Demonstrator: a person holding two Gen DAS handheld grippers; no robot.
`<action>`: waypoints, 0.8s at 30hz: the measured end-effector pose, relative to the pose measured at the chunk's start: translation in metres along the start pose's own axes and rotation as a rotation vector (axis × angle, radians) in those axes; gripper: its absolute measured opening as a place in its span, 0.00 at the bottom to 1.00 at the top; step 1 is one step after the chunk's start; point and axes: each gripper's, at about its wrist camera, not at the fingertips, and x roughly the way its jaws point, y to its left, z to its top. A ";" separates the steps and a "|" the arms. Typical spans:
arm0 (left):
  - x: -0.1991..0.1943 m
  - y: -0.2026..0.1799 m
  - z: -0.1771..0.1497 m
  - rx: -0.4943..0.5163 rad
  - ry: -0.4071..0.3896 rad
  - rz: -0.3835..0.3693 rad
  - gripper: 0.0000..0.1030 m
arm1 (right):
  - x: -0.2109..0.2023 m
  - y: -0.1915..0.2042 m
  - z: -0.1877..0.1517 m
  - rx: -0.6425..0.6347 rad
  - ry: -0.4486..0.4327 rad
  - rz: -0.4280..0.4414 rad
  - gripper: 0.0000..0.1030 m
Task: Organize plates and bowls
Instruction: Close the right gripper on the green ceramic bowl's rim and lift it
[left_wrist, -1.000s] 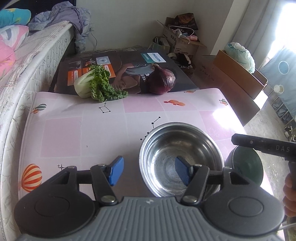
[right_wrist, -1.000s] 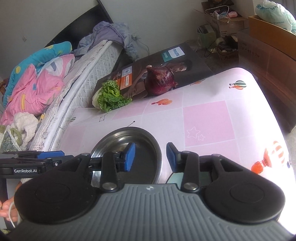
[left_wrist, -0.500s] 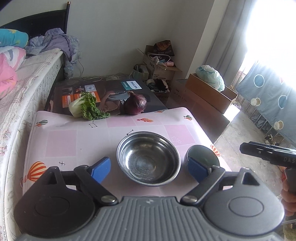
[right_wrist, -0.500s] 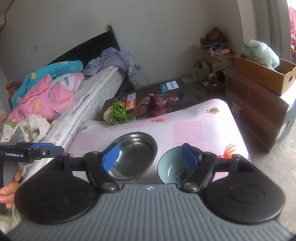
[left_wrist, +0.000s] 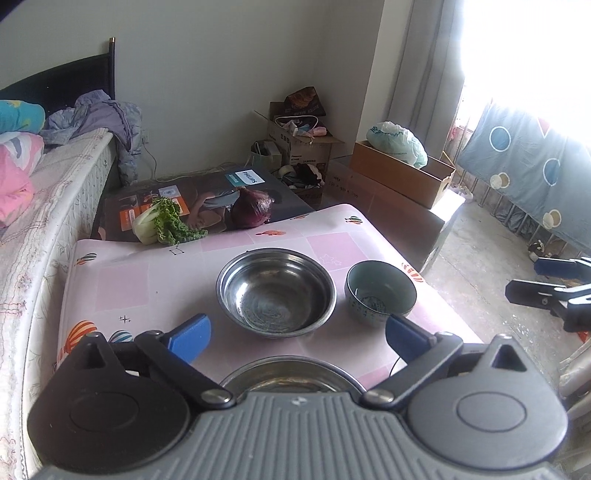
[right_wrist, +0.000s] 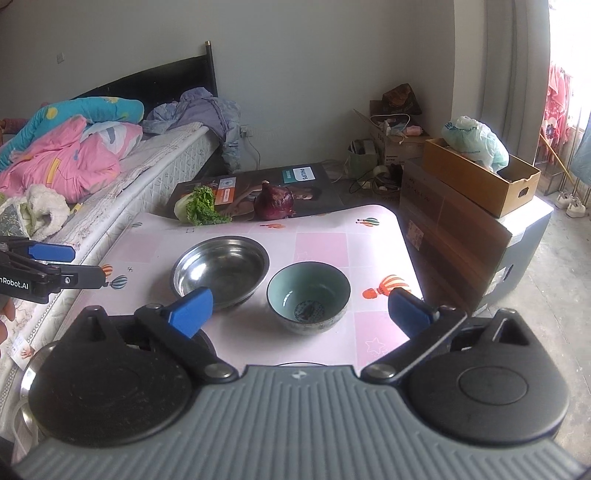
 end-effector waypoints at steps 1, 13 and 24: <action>0.000 -0.002 -0.001 0.009 0.002 0.005 1.00 | -0.003 0.000 -0.001 -0.004 0.000 -0.010 0.99; 0.014 -0.014 -0.007 0.027 0.065 -0.019 1.00 | -0.015 -0.023 -0.015 0.008 -0.052 -0.096 0.99; 0.061 -0.039 0.002 0.049 0.101 -0.082 1.00 | 0.025 -0.061 -0.023 0.176 -0.023 0.067 0.99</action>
